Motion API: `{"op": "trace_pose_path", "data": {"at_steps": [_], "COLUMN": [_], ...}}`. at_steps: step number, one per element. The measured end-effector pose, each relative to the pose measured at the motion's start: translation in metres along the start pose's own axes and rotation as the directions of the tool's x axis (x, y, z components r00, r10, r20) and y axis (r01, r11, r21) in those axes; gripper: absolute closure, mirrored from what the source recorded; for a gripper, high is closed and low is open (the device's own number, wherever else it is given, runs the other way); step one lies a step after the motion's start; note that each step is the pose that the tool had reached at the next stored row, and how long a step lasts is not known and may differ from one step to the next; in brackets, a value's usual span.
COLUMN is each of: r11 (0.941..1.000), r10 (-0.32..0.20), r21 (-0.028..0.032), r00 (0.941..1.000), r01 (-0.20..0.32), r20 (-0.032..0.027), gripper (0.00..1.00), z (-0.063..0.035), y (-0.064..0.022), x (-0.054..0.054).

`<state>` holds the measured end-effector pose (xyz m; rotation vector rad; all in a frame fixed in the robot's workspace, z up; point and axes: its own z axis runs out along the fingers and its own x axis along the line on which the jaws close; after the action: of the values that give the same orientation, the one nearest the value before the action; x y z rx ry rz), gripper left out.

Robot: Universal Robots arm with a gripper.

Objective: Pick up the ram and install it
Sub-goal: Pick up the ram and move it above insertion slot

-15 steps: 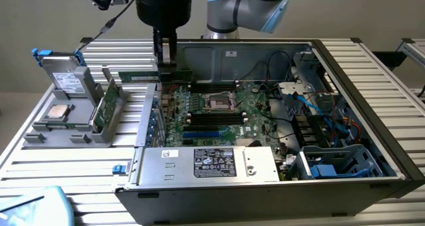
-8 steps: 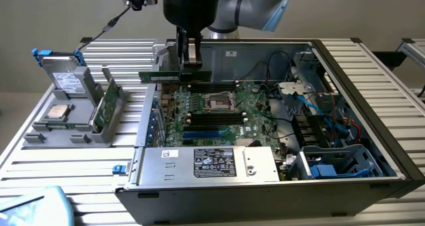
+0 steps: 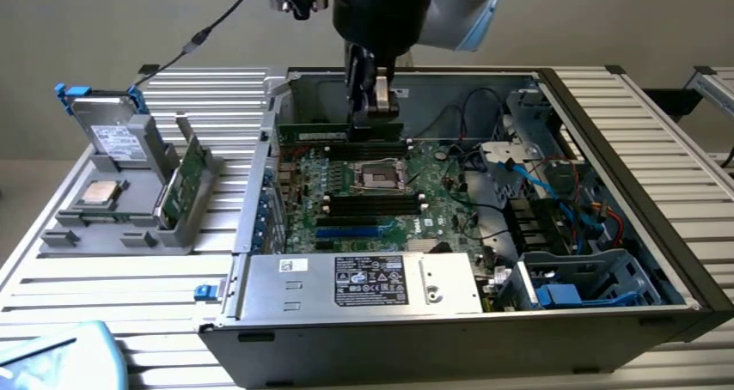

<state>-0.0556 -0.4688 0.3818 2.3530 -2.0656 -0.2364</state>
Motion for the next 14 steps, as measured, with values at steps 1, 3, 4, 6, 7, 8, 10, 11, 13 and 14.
{"op": "trace_pose_path", "data": {"at_steps": [1, 3, 4, 6, 7, 8, 10, 11, 13, 14], "r11": [1.0000, 1.0000, 1.0000, 1.0000, 1.0000, 1.0000, 1.0000, 1.0000, 1.0000, 1.0000], "r10": [0.000, 0.000, 0.000, 0.000, 0.000, 0.000, 0.000, 0.000, 0.000, 0.000], "r21": [-0.0001, -0.0004, -0.0005, -0.0009, -0.0011, -0.0011, -0.0012, -0.0014, -0.0016, -0.0018], "r00": [1.0000, 1.0000, 1.0000, 1.0000, 1.0000, 1.0000, 1.0000, 1.0000, 1.0000, 1.0000], "r01": [0.000, 0.000, 0.000, 0.000, 0.000, 0.000, 0.000, 0.000, 0.000, 0.000], "r20": [0.0000, 0.0001, 0.0002, 0.0001, 0.0001, 0.0002, -0.0002, -0.0015, -0.0027, -0.0034], "gripper": [0.85, 0.85, 0.85, 0.85, 0.85, 0.85, 0.85, 0.85, 0.85, 0.85], "z": [-0.0005, -0.0016, -0.0021, -0.0033, -0.0038, -0.0043, -0.0048, -0.0041, -0.0009, 0.0008], "y": [-0.0047, -0.0138, -0.0178, -0.0269, -0.0314, -0.0358, -0.0449, -0.0495, -0.0545, -0.0556], "x": [0.001, 0.002, 0.003, 0.005, 0.005, 0.006, 0.007, 0.007, 0.005, 0.004]}}
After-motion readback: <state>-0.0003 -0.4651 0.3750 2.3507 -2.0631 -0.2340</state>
